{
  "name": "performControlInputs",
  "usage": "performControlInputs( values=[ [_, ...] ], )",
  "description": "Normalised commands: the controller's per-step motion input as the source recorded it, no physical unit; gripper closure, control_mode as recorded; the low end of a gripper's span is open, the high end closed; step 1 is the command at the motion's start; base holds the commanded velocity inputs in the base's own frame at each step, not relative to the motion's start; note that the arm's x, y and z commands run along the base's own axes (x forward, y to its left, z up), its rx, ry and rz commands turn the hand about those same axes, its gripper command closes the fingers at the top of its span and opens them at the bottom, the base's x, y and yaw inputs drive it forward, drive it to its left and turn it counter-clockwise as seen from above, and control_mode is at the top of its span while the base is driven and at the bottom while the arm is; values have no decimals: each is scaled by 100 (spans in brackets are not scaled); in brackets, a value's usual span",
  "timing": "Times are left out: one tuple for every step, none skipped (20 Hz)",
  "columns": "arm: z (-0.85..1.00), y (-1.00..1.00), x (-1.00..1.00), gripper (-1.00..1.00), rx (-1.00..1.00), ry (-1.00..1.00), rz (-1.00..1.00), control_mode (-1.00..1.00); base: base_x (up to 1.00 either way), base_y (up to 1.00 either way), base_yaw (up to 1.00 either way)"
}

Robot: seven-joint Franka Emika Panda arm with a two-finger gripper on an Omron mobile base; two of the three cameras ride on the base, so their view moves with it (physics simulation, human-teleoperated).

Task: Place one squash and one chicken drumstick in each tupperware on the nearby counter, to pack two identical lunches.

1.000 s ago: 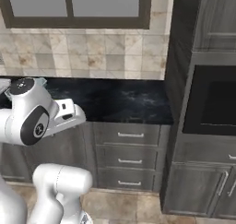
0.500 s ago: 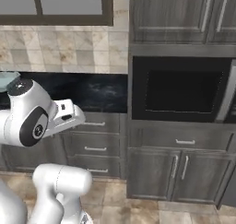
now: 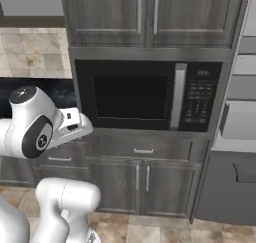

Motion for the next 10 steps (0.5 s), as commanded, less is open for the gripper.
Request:
performControlInputs(
  values=[
    [0,0,0,-100,0,0,0,100,0,-100,0],
    [0,0,0,-100,0,0,0,100,0,-100,0],
    [0,0,0,-100,0,0,0,100,0,-100,0],
    [0,0,0,-100,0,0,0,100,0,-100,0],
    [0,0,0,-100,0,0,0,100,0,-100,0],
    [0,0,0,-100,0,0,0,100,0,-100,0],
    [0,0,0,-100,0,0,0,100,0,-100,0],
    [0,0,0,-100,0,0,0,100,0,-100,0],
    [0,0,0,-100,0,0,0,100,0,-100,0],
    [0,0,0,-100,0,0,0,100,0,-100,0]
  ],
)
